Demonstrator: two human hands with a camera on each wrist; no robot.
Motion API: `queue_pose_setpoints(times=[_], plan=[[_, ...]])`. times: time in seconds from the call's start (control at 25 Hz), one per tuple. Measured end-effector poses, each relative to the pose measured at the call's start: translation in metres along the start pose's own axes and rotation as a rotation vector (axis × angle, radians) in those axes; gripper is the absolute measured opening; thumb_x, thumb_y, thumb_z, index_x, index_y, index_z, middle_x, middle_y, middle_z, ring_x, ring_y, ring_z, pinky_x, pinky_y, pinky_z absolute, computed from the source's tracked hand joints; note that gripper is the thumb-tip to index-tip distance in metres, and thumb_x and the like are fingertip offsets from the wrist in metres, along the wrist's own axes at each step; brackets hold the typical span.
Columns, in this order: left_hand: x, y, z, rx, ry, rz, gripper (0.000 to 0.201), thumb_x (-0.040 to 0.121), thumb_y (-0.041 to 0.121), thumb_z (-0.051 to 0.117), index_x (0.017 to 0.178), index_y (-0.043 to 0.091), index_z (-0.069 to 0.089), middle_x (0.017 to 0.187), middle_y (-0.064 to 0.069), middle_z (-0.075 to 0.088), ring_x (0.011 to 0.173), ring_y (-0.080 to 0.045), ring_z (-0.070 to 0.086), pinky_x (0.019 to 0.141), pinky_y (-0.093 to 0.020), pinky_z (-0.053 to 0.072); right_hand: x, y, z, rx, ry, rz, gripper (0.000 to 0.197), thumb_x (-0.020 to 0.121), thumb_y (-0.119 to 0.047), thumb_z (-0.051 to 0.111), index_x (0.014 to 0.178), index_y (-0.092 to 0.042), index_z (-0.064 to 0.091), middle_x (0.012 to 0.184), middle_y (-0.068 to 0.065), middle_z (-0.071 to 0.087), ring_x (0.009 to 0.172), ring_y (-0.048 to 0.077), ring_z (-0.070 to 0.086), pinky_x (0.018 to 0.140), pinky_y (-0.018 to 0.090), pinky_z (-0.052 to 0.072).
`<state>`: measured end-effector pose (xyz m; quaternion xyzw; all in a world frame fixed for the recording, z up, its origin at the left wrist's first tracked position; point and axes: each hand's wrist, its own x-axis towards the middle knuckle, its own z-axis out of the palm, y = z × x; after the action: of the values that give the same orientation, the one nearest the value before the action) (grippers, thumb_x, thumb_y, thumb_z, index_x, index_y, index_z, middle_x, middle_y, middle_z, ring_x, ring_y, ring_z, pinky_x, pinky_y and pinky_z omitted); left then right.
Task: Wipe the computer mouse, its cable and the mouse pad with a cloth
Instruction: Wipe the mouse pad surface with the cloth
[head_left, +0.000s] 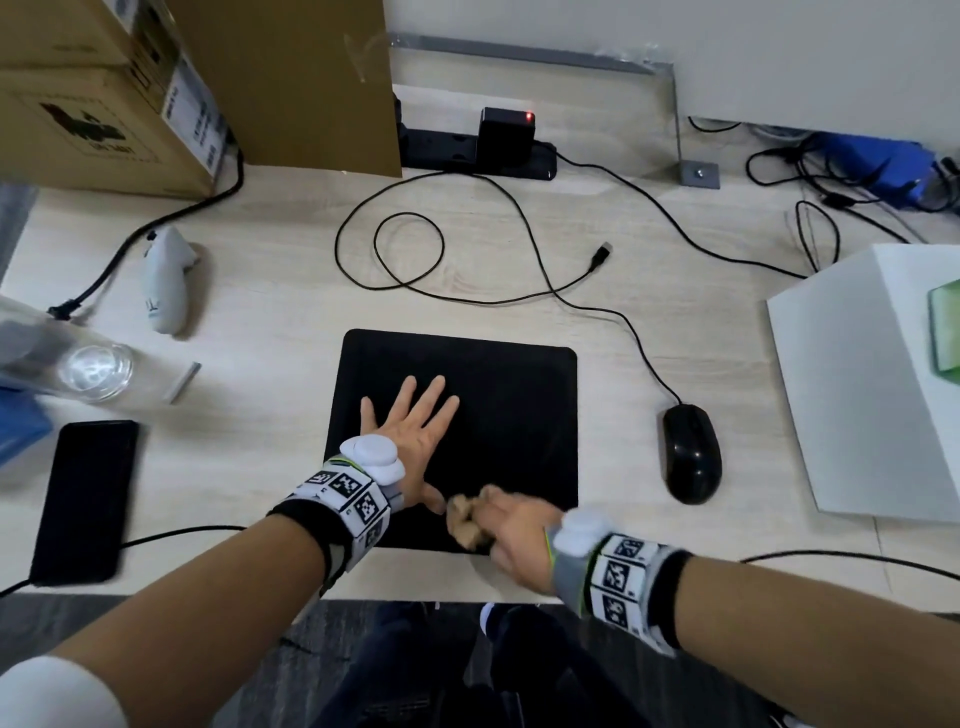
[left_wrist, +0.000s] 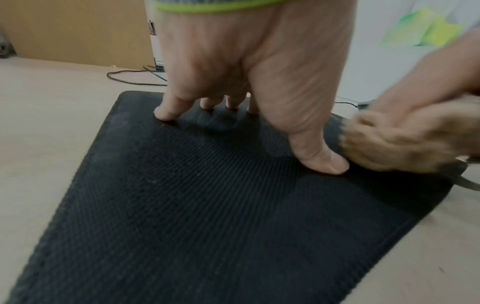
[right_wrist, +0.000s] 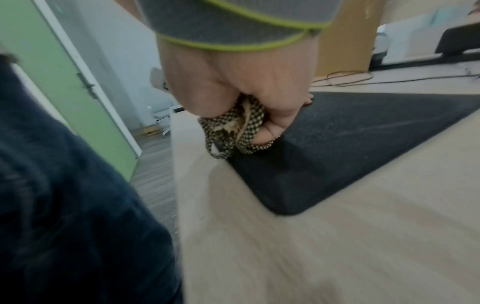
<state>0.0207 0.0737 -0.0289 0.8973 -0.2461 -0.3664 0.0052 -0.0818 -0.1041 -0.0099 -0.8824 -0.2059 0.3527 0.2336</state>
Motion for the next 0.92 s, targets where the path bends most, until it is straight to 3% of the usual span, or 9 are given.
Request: queue_pose_setpoints(times=[0.12, 0.24, 0.32, 0.44, 0.52, 0.64, 0.8, 0.84, 0.92], plan=[[-0.003, -0.001, -0.003, 0.009, -0.007, 0.002, 0.128, 0.062, 0.060, 0.077, 0.149, 0.030, -0.012, 0.156, 0.007, -0.029, 0.143, -0.025, -0.026, 0.112, -0.066, 0.001, 0.001, 0.008, -0.028, -0.012, 0.064, 0.044, 0.043, 0.077, -0.030, 0.041, 0.110, -0.016, 0.065, 0.103, 0.009, 0.062, 0.093, 0.033, 0.061, 0.076, 0.033, 0.050], [-0.006, 0.002, -0.006, 0.026, 0.010, 0.005, 0.127, 0.063, 0.060, 0.076, 0.150, 0.030, -0.011, 0.156, 0.006, -0.028, 0.143, -0.026, -0.024, 0.113, -0.066, 0.004, 0.042, 0.039, -0.093, 0.024, 0.437, 0.194, 0.033, 0.076, -0.023, 0.051, 0.106, -0.021, 0.063, 0.099, 0.009, 0.059, 0.092, 0.034, 0.060, 0.080, 0.037, 0.049], [-0.004, 0.013, -0.008, 0.038, -0.002, 0.022, 0.127, 0.062, 0.060, 0.077, 0.150, 0.031, -0.011, 0.155, 0.007, -0.029, 0.144, -0.026, -0.023, 0.112, -0.067, 0.006, 0.069, 0.063, -0.122, 0.009, 0.545, 0.333, 0.035, 0.079, -0.018, 0.053, 0.114, -0.020, 0.059, 0.108, 0.011, 0.055, 0.101, 0.034, 0.055, 0.086, 0.037, 0.047], [0.003, 0.021, -0.004, 0.058, -0.034, -0.003, 0.131, 0.059, 0.059, 0.079, 0.149, 0.033, -0.012, 0.155, 0.008, -0.030, 0.143, -0.027, -0.025, 0.108, -0.072, 0.007, 0.092, 0.071, -0.123, -0.118, 0.347, 0.488, 0.053, 0.082, -0.018, 0.055, 0.134, -0.021, 0.043, 0.135, 0.011, 0.042, 0.122, 0.034, 0.041, 0.099, 0.038, 0.040], [0.007, 0.021, -0.002, 0.045, -0.050, -0.018, 0.132, 0.059, 0.058, 0.080, 0.148, 0.034, -0.014, 0.154, 0.009, -0.032, 0.142, -0.026, -0.028, 0.107, -0.073, 0.004, 0.089, 0.067, -0.106, -0.131, 0.299, 0.453, 0.055, 0.085, -0.012, 0.053, 0.138, -0.014, 0.038, 0.145, 0.013, 0.033, 0.129, 0.034, 0.037, 0.104, 0.038, 0.036], [0.007, 0.020, 0.000, 0.015, -0.052, -0.024, 0.133, 0.058, 0.055, 0.082, 0.148, 0.036, -0.014, 0.153, 0.012, -0.032, 0.141, -0.024, -0.029, 0.107, -0.073, 0.002, 0.059, 0.050, -0.064, -0.034, 0.287, 0.313, 0.040, 0.087, -0.008, 0.050, 0.127, -0.009, 0.050, 0.134, 0.017, 0.043, 0.119, 0.036, 0.046, 0.096, 0.038, 0.042], [0.006, 0.019, -0.001, -0.023, -0.046, -0.022, 0.130, 0.059, 0.053, 0.082, 0.147, 0.038, -0.012, 0.153, 0.014, -0.032, 0.141, -0.021, -0.030, 0.109, -0.071, -0.001, -0.006, 0.019, -0.013, -0.056, -0.058, 0.096, 0.047, 0.089, -0.007, 0.050, 0.135, -0.012, 0.048, 0.149, 0.012, 0.033, 0.129, 0.032, 0.041, 0.102, 0.039, 0.039], [0.004, 0.020, -0.001, -0.027, -0.043, -0.024, 0.130, 0.059, 0.053, 0.082, 0.148, 0.038, -0.012, 0.153, 0.014, -0.032, 0.141, -0.021, -0.030, 0.109, -0.070, -0.002, -0.017, 0.018, -0.013, -0.094, -0.075, 0.071, 0.048, 0.089, -0.008, 0.050, 0.137, -0.015, 0.047, 0.148, 0.008, 0.035, 0.129, 0.029, 0.042, 0.101, 0.035, 0.039], [0.003, 0.016, -0.001, -0.051, -0.031, -0.040, 0.129, 0.060, 0.052, 0.082, 0.148, 0.038, -0.011, 0.153, 0.015, -0.031, 0.142, -0.020, -0.029, 0.110, -0.069, -0.001, -0.017, 0.022, -0.037, -0.020, 0.031, 0.111, 0.044, 0.088, -0.014, 0.051, 0.131, -0.022, 0.054, 0.133, 0.005, 0.051, 0.120, 0.025, 0.050, 0.093, 0.028, 0.041]])
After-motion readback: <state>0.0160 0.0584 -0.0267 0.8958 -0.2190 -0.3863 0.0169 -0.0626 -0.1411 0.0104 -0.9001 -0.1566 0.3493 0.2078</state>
